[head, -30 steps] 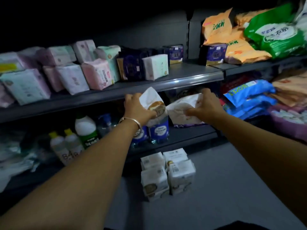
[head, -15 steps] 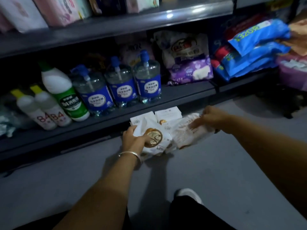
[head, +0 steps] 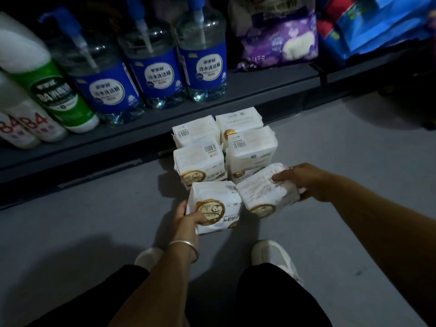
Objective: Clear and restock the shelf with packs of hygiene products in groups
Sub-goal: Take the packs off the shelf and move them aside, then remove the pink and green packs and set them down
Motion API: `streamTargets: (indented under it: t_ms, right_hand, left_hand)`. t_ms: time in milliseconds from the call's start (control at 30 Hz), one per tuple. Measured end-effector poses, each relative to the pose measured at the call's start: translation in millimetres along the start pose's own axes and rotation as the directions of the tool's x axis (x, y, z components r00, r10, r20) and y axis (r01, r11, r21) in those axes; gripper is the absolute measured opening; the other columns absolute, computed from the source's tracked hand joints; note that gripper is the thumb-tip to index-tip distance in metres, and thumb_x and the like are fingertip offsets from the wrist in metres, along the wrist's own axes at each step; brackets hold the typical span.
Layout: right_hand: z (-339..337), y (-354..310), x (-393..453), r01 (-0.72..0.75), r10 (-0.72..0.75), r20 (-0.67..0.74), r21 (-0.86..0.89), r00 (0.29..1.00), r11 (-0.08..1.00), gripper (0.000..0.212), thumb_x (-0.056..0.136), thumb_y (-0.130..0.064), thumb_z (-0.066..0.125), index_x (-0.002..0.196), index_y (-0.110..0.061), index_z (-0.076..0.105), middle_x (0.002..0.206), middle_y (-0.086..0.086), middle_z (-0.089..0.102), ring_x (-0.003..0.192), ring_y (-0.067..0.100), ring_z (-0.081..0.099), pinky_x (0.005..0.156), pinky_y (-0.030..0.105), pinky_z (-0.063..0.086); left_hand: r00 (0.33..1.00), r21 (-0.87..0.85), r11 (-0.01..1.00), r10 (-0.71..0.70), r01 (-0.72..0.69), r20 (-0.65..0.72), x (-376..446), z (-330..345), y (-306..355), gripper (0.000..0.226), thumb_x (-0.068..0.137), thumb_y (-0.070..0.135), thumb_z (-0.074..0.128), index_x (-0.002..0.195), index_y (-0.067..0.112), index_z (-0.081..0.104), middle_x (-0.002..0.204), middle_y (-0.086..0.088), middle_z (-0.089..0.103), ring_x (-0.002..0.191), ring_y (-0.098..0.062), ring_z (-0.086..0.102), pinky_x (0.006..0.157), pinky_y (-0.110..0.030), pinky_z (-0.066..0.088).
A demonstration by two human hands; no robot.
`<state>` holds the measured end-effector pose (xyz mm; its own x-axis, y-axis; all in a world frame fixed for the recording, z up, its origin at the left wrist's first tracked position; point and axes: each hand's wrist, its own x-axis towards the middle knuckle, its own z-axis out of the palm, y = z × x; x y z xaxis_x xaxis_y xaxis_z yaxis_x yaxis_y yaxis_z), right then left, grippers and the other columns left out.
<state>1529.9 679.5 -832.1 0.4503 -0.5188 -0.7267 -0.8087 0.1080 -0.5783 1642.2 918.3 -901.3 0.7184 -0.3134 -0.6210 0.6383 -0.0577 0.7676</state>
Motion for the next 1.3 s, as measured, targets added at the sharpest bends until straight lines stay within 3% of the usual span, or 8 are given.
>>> streamTargets:
  t_ms: [133,233,300,433,767,933,1033,1300]
  right_hand:
    - [16,4,21,0.024,-0.023,-0.010,0.144,1.000,0.989,0.037,0.091,-0.025,0.060,0.123,-0.006,0.055,0.107,0.012,0.064,0.091,0.027,0.059,0.082,0.044,0.050]
    - [41,5,34,0.001,-0.006,-0.063,-0.085,0.998,0.996,0.036,0.093,-0.023,0.055,0.126,-0.008,0.052,0.118,0.014,0.056,0.107,0.034,0.055,0.087,0.050,0.051]
    - [53,3,41,0.018,-0.040,-0.121,-0.177,0.992,0.984,0.038,0.093,-0.021,0.054,0.127,-0.006,0.050,0.124,0.017,0.054,0.109,0.037,0.056,0.087,0.050,0.053]
    - [60,4,52,0.008,-0.019,-0.207,-0.056,0.978,0.998,0.048,0.091,-0.023,0.059,0.133,-0.006,0.042,0.129,0.018,0.049,0.112,0.035,0.055,0.085,0.045,0.055]
    - [66,1,57,-0.106,0.078,-0.278,-0.087,0.958,0.991,0.040,0.089,-0.010,0.057,0.125,0.004,0.046,0.125,0.022,0.054,0.113,0.038,0.057,0.082,0.041,0.055]
    - [42,-36,25,-0.004,-0.139,-0.261,-0.481,0.955,0.877,0.033,0.093,-0.014,0.051,0.122,0.002,0.052,0.123,0.017,0.056,0.110,0.032,0.059,0.090,0.035,0.051]
    - [27,-81,-6,0.110,-0.297,-0.211,-0.614,0.931,0.781,0.026,0.092,-0.014,0.051,0.112,0.002,0.057,0.109,0.016,0.058,0.097,0.030,0.060,0.079,0.031,0.048]
    - [9,-215,-104,0.480,-0.722,0.003,-0.749,0.692,0.457,0.025,0.087,-0.010,0.053,0.107,-0.002,0.065,0.109,0.015,0.064,0.099,0.031,0.059,0.082,0.035,0.051]
  left_hand:
    - [0.999,0.203,0.979,-0.005,0.012,-0.033,30,-6,-17,0.069,0.069,-0.017,0.064,0.132,0.008,0.050,0.126,-0.016,0.060,0.115,-0.037,0.056,0.095,-0.043,0.046]
    - [0.990,0.505,0.863,0.053,0.021,-0.131,40,-8,-25,0.069,0.058,0.002,0.080,0.121,0.018,0.058,0.126,-0.011,0.058,0.112,-0.033,0.058,0.095,-0.049,0.049]
    - [0.994,0.492,0.869,0.091,-0.051,-0.058,43,-8,-24,0.065,0.063,-0.006,0.077,0.117,0.024,0.058,0.122,-0.003,0.062,0.111,-0.025,0.060,0.091,-0.051,0.052]
    - [0.990,0.491,0.866,0.135,-0.098,-0.042,40,-2,-12,0.062,0.066,-0.009,0.076,0.121,0.014,0.057,0.116,-0.004,0.067,0.105,-0.022,0.064,0.084,-0.045,0.056]
    - [0.998,0.693,0.719,-0.015,0.053,-0.061,35,4,7,0.046,0.077,0.001,0.064,0.119,0.017,0.055,0.118,0.000,0.064,0.109,-0.024,0.059,0.095,-0.038,0.049]
    - [0.991,0.881,0.458,-0.109,0.120,-0.078,36,8,42,0.044,0.074,0.010,0.065,0.118,0.006,0.059,0.120,-0.012,0.063,0.108,-0.029,0.061,0.092,-0.039,0.052]
    - [1.000,0.943,0.331,-0.012,0.021,-0.018,8,22,95,0.040,0.083,0.016,0.059,0.120,0.001,0.056,0.124,-0.015,0.060,0.111,-0.032,0.059,0.090,-0.035,0.050]
    - [0.910,0.894,0.293,0.345,-0.339,0.232,-66,51,263,0.021,0.086,0.009,0.060,0.104,0.005,0.069,0.109,-0.008,0.067,0.105,-0.025,0.061,0.094,-0.030,0.048]
